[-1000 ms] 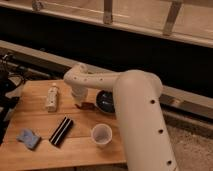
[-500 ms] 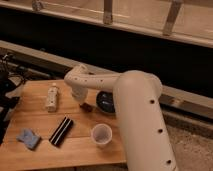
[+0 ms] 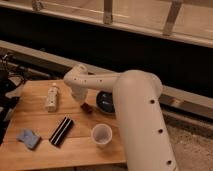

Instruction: Place the pepper in the ceramic bowl

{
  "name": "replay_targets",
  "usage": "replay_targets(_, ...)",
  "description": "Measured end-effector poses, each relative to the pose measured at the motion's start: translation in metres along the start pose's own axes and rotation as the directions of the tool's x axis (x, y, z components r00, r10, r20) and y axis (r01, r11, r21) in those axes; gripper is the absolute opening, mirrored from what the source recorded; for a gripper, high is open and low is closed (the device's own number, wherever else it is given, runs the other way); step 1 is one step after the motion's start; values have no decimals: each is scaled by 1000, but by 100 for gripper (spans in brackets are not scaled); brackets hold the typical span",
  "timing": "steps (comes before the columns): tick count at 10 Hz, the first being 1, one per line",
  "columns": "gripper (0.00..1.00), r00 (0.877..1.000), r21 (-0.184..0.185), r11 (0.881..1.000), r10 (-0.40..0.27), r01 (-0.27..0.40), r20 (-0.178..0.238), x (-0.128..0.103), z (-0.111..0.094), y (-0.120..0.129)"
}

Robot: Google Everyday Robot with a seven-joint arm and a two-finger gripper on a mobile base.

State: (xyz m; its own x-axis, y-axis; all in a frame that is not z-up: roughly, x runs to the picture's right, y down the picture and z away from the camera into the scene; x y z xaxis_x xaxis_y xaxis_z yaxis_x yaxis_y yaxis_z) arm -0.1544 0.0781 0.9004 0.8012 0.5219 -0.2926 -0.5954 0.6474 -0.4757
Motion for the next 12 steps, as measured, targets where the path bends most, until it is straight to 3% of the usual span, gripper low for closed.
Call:
replay_targets(2, 55, 1000, 22, 1000, 5, -5, 15, -9, -27, -1)
replay_targets(4, 71, 1000, 23, 999, 24, -24, 12, -10, -37, -2)
replay_targets(5, 79, 999, 6, 999, 52, -52, -7, -7, -36, -3)
replay_targets(8, 80, 993, -65, 991, 115, -117, -30, 20, -16, -8)
replay_targets(12, 80, 986, -154, 975, 157, -163, -54, 37, 10, -3)
